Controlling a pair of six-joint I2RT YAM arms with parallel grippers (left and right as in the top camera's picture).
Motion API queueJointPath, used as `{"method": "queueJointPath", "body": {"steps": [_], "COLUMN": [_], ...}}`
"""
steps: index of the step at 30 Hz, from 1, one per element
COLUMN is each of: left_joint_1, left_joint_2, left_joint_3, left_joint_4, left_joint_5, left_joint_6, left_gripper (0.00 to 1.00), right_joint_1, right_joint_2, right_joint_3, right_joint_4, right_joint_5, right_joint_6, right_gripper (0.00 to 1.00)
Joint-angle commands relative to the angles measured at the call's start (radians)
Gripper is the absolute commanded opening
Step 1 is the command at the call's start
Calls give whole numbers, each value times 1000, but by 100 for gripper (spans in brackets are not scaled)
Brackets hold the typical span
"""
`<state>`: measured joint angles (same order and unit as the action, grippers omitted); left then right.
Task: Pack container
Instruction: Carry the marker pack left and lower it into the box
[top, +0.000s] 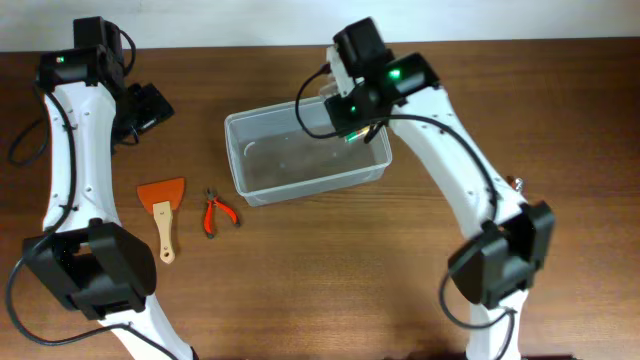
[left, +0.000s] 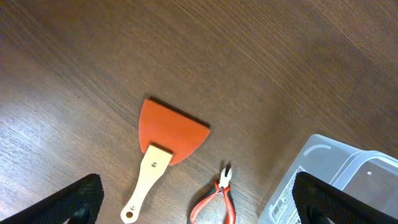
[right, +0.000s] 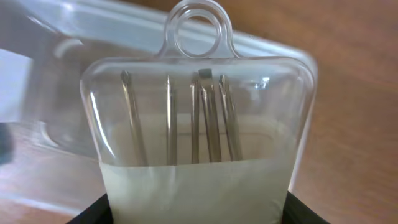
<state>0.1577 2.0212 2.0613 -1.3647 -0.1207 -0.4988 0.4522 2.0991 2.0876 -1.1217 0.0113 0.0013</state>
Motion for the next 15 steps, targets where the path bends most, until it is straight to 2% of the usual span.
{"method": "queueJointPath", "body": {"steps": [1, 10, 12, 15], "left_joint_1": [4, 4, 4, 4], "left_joint_2": [-15, -15, -15, -15], "left_joint_3": [11, 11, 11, 11], "left_joint_4": [2, 2, 2, 2], "left_joint_5": [-7, -7, -7, -7], "left_joint_6": [-12, -12, -12, -12], "left_gripper": [99, 99, 99, 99], "right_joint_1": [14, 15, 15, 15], "right_joint_2": [76, 169, 198, 217], "right_joint_3": [-13, -14, -16, -19], "right_joint_4": [3, 3, 0, 4], "right_joint_5": [16, 16, 16, 16], "right_joint_6": [16, 16, 16, 16], "right_gripper": [44, 44, 49, 50]}}
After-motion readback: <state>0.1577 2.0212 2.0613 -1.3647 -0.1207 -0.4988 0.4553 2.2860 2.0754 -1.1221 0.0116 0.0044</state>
